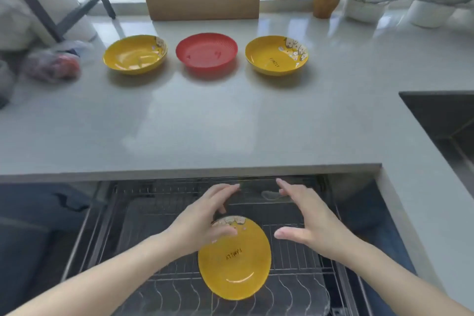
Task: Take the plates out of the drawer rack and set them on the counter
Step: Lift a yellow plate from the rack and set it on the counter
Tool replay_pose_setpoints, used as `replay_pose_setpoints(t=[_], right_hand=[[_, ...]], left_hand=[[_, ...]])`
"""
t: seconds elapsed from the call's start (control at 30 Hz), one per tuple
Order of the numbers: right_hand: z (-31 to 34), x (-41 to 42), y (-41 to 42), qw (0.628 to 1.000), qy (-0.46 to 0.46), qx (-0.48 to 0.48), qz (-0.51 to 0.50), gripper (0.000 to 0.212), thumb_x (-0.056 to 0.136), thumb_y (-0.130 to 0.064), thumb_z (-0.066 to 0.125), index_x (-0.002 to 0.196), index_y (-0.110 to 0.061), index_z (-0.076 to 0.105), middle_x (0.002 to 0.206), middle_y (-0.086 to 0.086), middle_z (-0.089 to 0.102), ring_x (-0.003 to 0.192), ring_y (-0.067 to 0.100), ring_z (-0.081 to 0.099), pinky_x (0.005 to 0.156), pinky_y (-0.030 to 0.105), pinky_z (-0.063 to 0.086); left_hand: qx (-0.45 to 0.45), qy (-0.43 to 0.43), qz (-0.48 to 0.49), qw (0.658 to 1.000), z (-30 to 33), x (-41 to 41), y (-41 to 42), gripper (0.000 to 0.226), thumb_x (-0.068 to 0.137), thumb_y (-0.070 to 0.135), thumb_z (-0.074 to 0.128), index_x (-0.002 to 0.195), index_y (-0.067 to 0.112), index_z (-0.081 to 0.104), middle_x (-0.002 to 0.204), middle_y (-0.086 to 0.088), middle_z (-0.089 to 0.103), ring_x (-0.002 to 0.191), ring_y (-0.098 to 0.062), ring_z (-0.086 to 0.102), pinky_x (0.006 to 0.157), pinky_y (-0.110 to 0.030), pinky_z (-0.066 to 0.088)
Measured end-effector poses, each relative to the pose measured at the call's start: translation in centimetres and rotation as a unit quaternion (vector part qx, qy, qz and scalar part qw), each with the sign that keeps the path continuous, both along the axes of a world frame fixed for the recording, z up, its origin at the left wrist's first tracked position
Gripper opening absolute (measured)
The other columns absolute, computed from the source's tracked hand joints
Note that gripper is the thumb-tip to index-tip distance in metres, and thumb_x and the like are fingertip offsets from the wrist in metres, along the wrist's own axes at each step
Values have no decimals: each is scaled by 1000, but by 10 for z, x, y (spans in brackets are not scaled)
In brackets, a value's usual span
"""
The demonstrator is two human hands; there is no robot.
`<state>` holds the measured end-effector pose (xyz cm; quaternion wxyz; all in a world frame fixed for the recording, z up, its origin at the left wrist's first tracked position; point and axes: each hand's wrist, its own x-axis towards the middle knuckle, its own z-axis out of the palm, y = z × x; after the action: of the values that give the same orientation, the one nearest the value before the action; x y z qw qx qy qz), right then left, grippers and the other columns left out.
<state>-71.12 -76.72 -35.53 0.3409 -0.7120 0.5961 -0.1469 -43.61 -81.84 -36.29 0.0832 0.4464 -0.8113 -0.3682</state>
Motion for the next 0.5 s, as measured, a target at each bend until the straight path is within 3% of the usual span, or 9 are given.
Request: replay_pose_setpoints(t=[0.1, 0.17, 0.23, 0.4, 0.5], right_hand=[[-48, 6, 25, 996, 61, 69, 24, 103, 67, -74, 63, 148, -47, 6, 145, -14, 37, 132, 6, 32, 112, 38, 34], [-78, 9, 35, 989, 101, 107, 29, 111, 62, -80, 60, 152, -39, 9, 148, -7, 36, 135, 12, 32, 112, 39, 34], [-104, 14, 39, 983, 123, 133, 25, 113, 64, -68, 72, 153, -35, 11, 152, -4, 33, 140, 18, 30, 113, 41, 33], [-147, 28, 36, 977, 138, 161, 12, 124, 60, -49, 84, 153, -35, 3, 156, -2, 32, 140, 23, 34, 111, 42, 38], [-160, 34, 33, 980, 117, 161, 25, 124, 54, -47, 85, 146, -49, 1, 149, -7, 40, 132, 20, 42, 102, 41, 46]], left_hand=[[32, -63, 15, 997, -48, 24, 28, 91, 78, 44, 73, 149, 41, 16, 150, 18, 23, 101, 3, 50, 86, -18, 48], [50, -99, 23, 994, -80, 38, 42, 99, 73, 47, 76, 150, 40, 13, 154, 13, 22, 121, -6, 47, 98, -25, 46], [64, -126, 37, 989, -106, 49, 54, 111, 67, 51, 80, 151, 35, 10, 156, 7, 23, 137, -13, 35, 109, -30, 38], [80, -185, 65, 977, -149, 62, 68, 127, 63, 49, 83, 153, 24, -2, 160, 0, 16, 146, -20, 20, 116, -36, 25], [76, -191, 73, 976, -168, 63, 70, 129, 59, 51, 85, 153, 25, 0, 160, 1, 18, 145, -21, 23, 116, -38, 28]])
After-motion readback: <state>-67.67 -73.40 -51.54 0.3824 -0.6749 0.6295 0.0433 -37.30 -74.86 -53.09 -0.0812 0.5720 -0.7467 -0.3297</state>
